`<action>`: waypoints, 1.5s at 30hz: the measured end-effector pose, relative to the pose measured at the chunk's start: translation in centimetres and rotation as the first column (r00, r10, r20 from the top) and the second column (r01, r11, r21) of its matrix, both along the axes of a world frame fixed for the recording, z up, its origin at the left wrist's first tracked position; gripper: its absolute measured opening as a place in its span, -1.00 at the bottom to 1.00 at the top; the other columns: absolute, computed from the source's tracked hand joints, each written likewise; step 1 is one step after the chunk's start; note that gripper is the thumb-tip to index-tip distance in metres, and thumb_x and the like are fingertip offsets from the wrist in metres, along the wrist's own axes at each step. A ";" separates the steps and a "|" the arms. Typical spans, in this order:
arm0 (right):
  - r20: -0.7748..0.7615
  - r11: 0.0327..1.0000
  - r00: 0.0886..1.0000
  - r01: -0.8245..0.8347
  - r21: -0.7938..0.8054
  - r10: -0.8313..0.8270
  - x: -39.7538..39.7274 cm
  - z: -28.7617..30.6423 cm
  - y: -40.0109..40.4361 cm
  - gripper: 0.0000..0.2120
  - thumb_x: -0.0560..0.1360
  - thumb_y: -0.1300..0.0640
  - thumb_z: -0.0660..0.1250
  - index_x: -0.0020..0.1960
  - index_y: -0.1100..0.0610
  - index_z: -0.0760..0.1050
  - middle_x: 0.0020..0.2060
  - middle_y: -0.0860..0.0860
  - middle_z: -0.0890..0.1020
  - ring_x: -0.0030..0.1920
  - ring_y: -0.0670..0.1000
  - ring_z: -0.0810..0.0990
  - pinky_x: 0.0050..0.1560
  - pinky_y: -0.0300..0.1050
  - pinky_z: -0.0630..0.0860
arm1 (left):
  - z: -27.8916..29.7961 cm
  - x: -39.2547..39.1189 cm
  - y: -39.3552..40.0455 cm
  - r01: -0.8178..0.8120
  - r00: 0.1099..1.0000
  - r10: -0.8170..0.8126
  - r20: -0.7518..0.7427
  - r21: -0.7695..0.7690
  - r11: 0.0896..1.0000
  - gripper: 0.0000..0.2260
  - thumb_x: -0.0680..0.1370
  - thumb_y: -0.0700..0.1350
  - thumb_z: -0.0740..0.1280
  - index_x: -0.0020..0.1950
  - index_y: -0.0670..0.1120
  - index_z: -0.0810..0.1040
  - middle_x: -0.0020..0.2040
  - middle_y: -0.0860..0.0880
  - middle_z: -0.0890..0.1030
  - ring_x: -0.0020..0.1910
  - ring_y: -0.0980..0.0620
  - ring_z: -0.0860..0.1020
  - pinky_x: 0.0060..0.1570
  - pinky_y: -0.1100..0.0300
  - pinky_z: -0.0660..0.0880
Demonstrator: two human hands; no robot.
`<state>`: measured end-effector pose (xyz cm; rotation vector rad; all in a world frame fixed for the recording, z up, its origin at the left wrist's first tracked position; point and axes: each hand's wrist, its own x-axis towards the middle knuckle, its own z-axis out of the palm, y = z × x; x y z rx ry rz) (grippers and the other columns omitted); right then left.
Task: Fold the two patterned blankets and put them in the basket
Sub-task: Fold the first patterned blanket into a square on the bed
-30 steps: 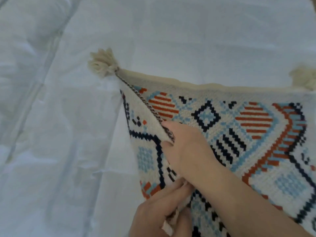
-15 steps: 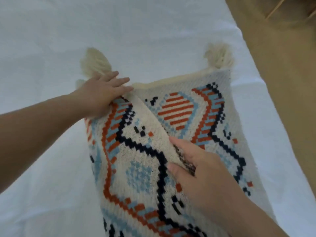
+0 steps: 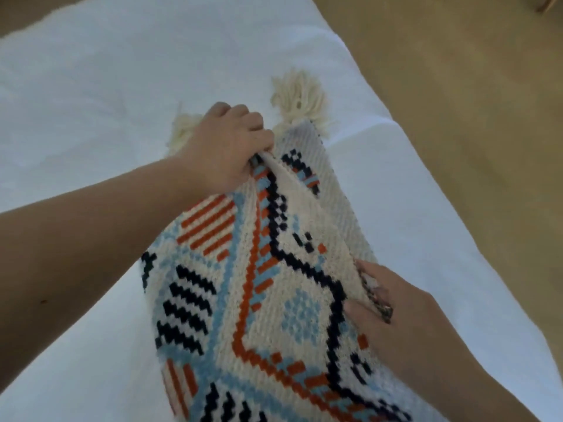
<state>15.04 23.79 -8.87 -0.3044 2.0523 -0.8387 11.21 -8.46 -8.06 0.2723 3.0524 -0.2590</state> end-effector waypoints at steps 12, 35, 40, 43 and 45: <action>0.126 0.961 0.963 0.216 0.170 -0.239 2.2 -4.5 6.0 -0.44 0.16 -0.45 0.42 0.07 -0.30 0.37 -0.05 -0.36 0.53 -0.12 -0.41 0.43 -0.28 -0.51 0.34 | -3.5 -6.7 5.2 -0.005 0.970 0.124 0.209 -0.493 0.870 -0.53 0.50 0.01 0.43 0.37 0.06 0.40 0.30 0.00 0.48 0.31 -0.09 0.35 0.31 0.01 0.25; -0.634 0.891 0.628 -0.276 0.360 0.451 8.5 -11.4 1.3 -0.22 0.48 -0.45 0.10 0.52 0.04 0.28 0.52 0.08 0.30 0.51 0.14 0.20 0.42 0.24 0.13 | -10.6 -2.9 8.6 -0.300 0.934 0.242 0.262 0.211 0.930 -0.21 0.59 0.39 -0.07 0.63 -0.05 -0.24 0.63 0.00 -0.29 0.58 0.03 -0.33 0.56 -0.01 -0.26; -0.667 0.859 0.563 -0.172 0.482 0.488 10.2 -13.4 4.3 -0.09 0.44 -0.53 -0.01 0.56 0.06 0.15 0.54 0.07 0.16 0.54 0.12 0.11 0.45 0.27 0.08 | -10.7 -4.2 8.2 -0.398 0.912 0.363 0.192 0.193 0.897 -0.22 0.60 0.34 -0.09 0.61 -0.08 -0.33 0.59 -0.10 -0.40 0.55 -0.07 -0.41 0.54 -0.07 -0.30; -0.679 0.858 0.555 -0.138 0.495 0.482 10.3 -13.8 4.3 -0.09 0.42 -0.55 -0.02 0.54 0.04 0.16 0.52 0.09 0.19 0.54 0.14 0.13 0.43 0.29 0.11 | -10.6 -5.5 7.7 -0.470 0.880 0.437 0.187 0.197 0.861 -0.23 0.62 0.33 -0.09 0.59 -0.08 -0.37 0.57 -0.15 -0.44 0.54 -0.13 -0.43 0.55 -0.08 -0.29; -0.697 0.855 0.528 -0.122 0.504 0.486 10.3 -14.1 4.1 -0.07 0.41 -0.56 -0.02 0.55 0.05 0.16 0.53 0.10 0.18 0.57 0.15 0.06 0.43 0.30 0.10 | -10.9 -6.3 7.6 -0.440 0.891 0.405 0.207 0.171 0.881 -0.23 0.62 0.33 -0.08 0.58 -0.06 -0.40 0.56 -0.14 -0.46 0.54 -0.13 -0.43 0.55 -0.09 -0.29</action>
